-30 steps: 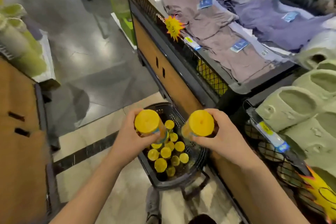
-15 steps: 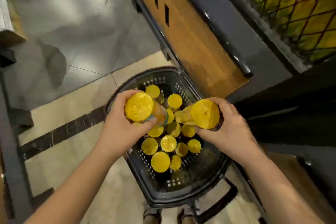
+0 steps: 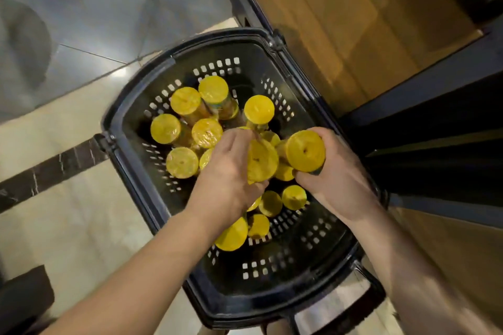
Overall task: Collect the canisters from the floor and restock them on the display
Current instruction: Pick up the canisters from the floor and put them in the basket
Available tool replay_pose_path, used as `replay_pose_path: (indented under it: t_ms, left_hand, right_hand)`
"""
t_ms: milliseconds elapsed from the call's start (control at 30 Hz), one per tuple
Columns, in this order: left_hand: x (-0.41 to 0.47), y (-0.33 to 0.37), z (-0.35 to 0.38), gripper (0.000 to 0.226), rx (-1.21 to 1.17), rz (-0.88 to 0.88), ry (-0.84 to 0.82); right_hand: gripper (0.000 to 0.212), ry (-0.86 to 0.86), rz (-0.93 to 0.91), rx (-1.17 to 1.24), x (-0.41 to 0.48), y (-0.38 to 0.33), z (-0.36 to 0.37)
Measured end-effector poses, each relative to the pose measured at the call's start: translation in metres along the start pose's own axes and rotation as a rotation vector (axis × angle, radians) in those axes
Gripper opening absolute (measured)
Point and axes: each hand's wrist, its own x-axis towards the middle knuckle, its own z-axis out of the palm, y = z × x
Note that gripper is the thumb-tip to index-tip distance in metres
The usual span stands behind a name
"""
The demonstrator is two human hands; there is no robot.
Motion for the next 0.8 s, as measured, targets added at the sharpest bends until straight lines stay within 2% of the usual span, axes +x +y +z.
replay_pose_path:
  t_ms: [100,233,367,500,667,800]
  left_hand:
    - [0.015,0.0,0.017,0.074,0.142,-0.047,-0.061]
    - [0.029,-0.001,0.038,0.08,0.426,-0.012,-0.169]
    - [0.036,-0.008,0.055,0.065,0.7,-0.034,-0.198]
    - [0.04,-0.015,0.064,0.058,0.712,-0.054,-0.202]
    - [0.037,-0.019,0.064,0.071,0.717,-0.028,-0.248]
    - [0.022,-0.028,0.054,0.07,0.575,0.012,-0.157]
  right_hand:
    - [0.079,0.015,0.027,-0.064,0.0,-0.001,0.0]
    - [0.082,-0.002,0.042,-0.149,0.001,-0.002,-0.002]
    - [0.077,-0.003,0.004,-0.205,0.005,0.002,-0.001]
    - [0.077,0.004,-0.012,-0.356,0.009,0.002,0.01]
    - [0.078,-0.024,0.039,-0.355,0.023,-0.006,0.029]
    - [0.077,-0.007,0.055,-0.348,0.042,-0.011,0.044]
